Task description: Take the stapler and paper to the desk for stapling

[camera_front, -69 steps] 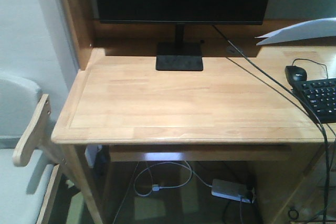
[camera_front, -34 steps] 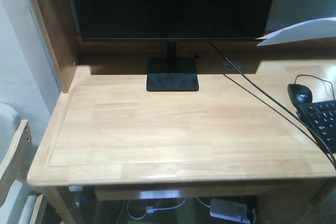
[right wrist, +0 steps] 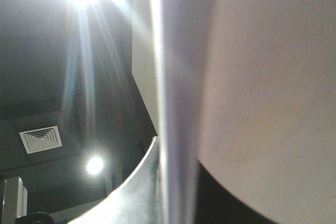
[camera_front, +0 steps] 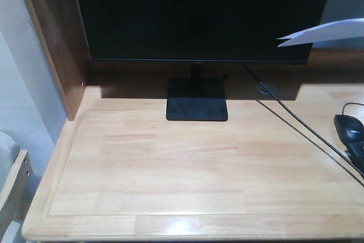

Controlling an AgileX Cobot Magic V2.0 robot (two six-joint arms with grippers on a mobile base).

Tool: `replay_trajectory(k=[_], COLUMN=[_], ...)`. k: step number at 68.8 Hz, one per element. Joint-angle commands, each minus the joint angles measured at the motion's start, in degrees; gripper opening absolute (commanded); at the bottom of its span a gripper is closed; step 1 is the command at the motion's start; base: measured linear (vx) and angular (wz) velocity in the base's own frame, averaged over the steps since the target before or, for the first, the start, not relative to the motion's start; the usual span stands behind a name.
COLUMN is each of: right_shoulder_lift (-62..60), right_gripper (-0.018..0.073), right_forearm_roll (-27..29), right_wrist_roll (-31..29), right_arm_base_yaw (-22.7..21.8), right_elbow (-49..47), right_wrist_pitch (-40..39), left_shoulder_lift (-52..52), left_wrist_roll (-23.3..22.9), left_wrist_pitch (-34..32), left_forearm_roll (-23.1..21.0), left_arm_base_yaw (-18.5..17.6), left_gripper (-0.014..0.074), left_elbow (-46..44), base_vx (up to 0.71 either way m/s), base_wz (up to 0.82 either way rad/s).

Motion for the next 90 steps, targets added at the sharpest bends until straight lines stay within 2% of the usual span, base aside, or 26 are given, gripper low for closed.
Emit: replay_trajectory(k=[1,90], right_shoulder_lift=[0.7,0.7], right_gripper=[-0.001,-0.001], right_forearm_roll=[-0.17,-0.17], right_wrist_roll=[-0.4,-0.4], right_arm_base_yaw=[0.11,0.11], right_elbow=[-1.69,-1.69], right_wrist_pitch=[-1.67,-1.67], left_shoulder_lift=[1.25,1.25], left_wrist_roll=[-0.12,-0.12], left_wrist_pitch=[-6.62,-6.62], left_forearm_roll=[0.22,0.22], left_arm_base_yaw=[-0.09,-0.09], left_gripper=[-0.0006,-0.0006], left_elbow=[-1.42,-1.42], base_vx=[0.14,0.04], base_wz=[0.06,0.02])
